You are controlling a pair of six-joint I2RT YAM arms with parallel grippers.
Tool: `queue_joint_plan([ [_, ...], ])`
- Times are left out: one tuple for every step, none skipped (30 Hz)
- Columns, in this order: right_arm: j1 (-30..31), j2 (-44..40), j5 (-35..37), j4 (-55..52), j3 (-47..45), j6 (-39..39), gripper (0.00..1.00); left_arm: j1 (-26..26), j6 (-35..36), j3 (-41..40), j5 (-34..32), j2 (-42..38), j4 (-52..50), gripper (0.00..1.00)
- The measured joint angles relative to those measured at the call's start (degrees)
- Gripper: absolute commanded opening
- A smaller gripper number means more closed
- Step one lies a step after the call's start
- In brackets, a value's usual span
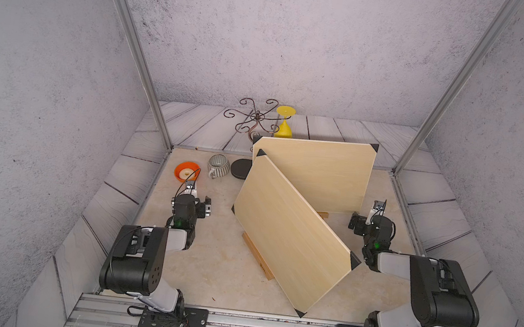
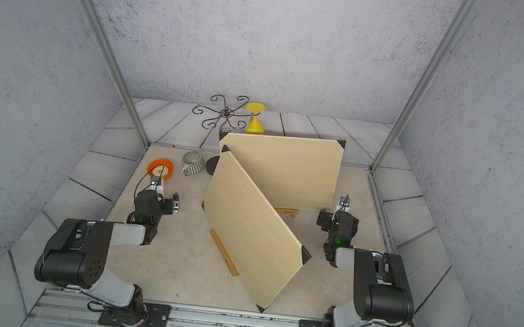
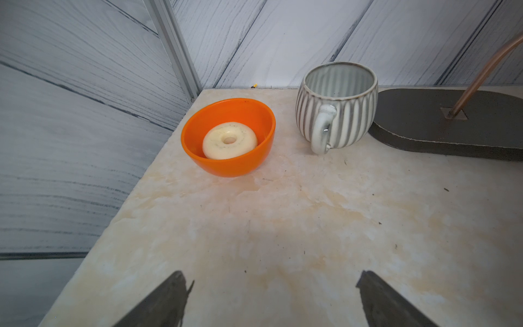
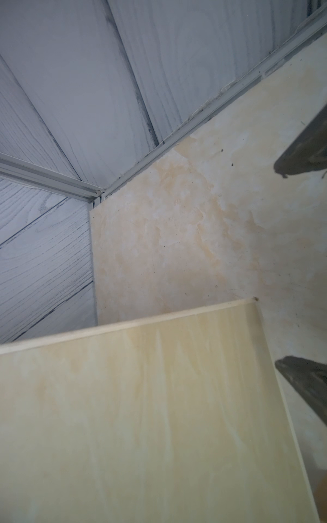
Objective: Assemble the easel
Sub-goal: Reset both arms
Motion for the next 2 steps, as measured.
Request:
queue_joint_plan([
  [0.0, 0.0, -0.02, -0.15, 0.0, -0.11, 0.99, 0.0, 0.0, 0.0, 0.0, 0.0, 0.0, 0.97],
  [0.0, 0.0, -0.04, -0.28, 0.0, -0.2, 0.99, 0.0, 0.0, 0.0, 0.0, 0.0, 0.0, 0.97],
])
